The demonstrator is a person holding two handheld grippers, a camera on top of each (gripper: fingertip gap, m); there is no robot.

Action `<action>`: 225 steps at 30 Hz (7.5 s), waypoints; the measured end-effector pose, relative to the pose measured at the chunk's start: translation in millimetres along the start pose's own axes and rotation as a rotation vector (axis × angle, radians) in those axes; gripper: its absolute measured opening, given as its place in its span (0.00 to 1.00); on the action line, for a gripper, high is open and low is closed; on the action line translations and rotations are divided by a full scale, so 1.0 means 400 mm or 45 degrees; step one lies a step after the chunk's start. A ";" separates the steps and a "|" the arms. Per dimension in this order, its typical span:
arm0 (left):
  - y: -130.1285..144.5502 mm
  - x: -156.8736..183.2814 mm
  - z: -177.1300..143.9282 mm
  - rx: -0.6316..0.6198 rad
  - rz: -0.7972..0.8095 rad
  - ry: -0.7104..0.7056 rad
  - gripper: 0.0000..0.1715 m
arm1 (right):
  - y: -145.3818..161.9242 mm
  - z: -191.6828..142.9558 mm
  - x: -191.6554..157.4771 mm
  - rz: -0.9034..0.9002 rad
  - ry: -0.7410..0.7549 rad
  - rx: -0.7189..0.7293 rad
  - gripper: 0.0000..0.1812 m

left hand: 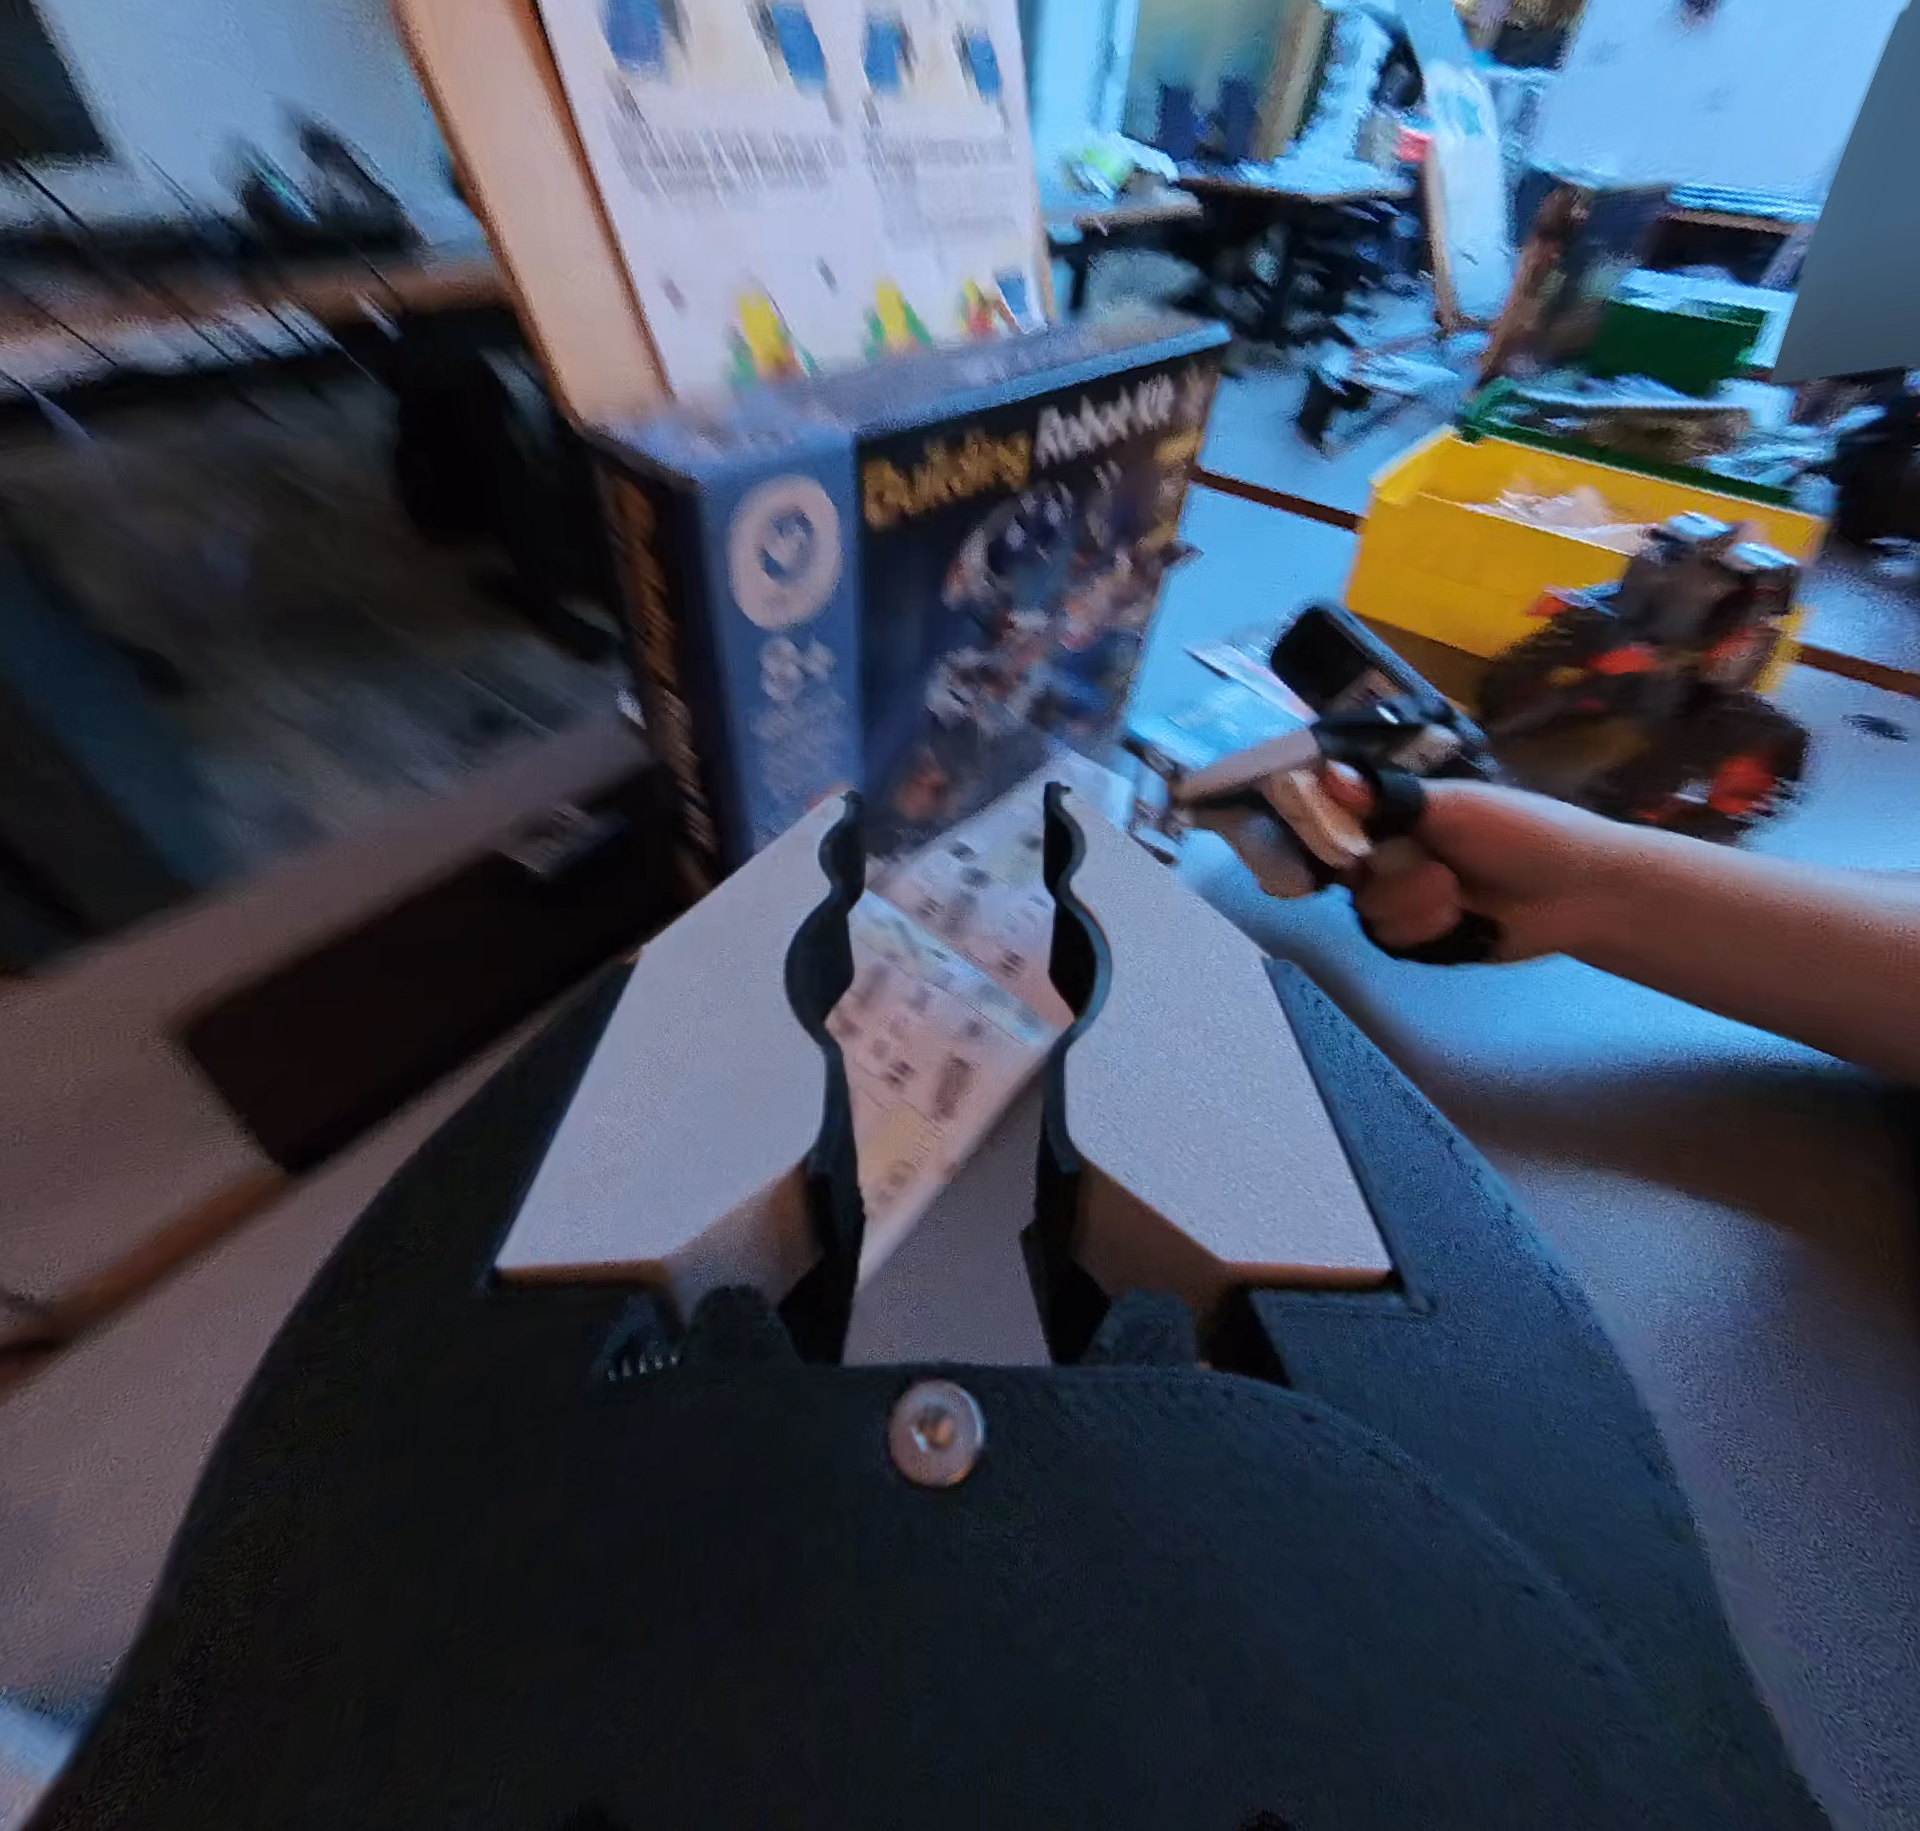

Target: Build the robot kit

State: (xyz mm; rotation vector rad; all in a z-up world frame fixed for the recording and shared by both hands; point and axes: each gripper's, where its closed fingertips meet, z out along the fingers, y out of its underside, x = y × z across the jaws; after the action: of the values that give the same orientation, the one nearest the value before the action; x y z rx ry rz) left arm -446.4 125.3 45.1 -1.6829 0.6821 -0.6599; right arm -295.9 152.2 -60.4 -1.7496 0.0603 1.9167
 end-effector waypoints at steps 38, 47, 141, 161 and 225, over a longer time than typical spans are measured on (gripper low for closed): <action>-0.029 0.025 -0.031 0.048 -0.147 -0.025 0.41 | -0.023 -0.029 0.082 -0.154 0.253 0.052 0.04; -0.025 0.025 -0.028 0.038 -0.144 -0.023 0.41 | -0.022 -0.029 0.084 -0.144 0.252 0.050 0.04; 0.399 -0.043 -0.198 -1.340 -0.265 -0.323 0.20 | -0.015 -0.020 0.080 -0.168 0.221 0.026 0.04; 0.513 -0.042 -0.169 -1.487 -0.687 -0.274 0.06 | -0.005 -0.013 0.080 -0.140 0.204 0.018 0.03; 0.239 0.002 0.013 -0.657 0.013 -0.016 0.01 | 0.037 0.018 0.021 -0.111 0.004 -0.083 0.04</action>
State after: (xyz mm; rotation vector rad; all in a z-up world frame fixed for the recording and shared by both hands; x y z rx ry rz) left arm -451.2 110.6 -49.4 -2.1500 0.9047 -0.4880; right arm -308.8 145.4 -71.9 -1.7681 -0.0772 1.8721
